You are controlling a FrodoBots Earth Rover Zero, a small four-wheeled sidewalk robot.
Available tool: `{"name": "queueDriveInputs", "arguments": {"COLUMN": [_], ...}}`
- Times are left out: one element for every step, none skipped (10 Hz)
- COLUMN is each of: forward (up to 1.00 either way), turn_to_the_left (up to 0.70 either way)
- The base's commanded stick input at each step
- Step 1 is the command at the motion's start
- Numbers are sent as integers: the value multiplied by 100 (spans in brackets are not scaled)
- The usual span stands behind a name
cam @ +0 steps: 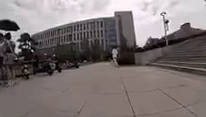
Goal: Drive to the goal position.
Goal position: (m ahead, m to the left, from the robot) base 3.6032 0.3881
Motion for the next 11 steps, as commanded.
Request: {"name": "queueDriveInputs", "arguments": {"forward": [70,70,70,70,70,70,70,70,70,70,70], "turn_to_the_left": [0,0,0,0,0,0,0,0,0,8,14]}}
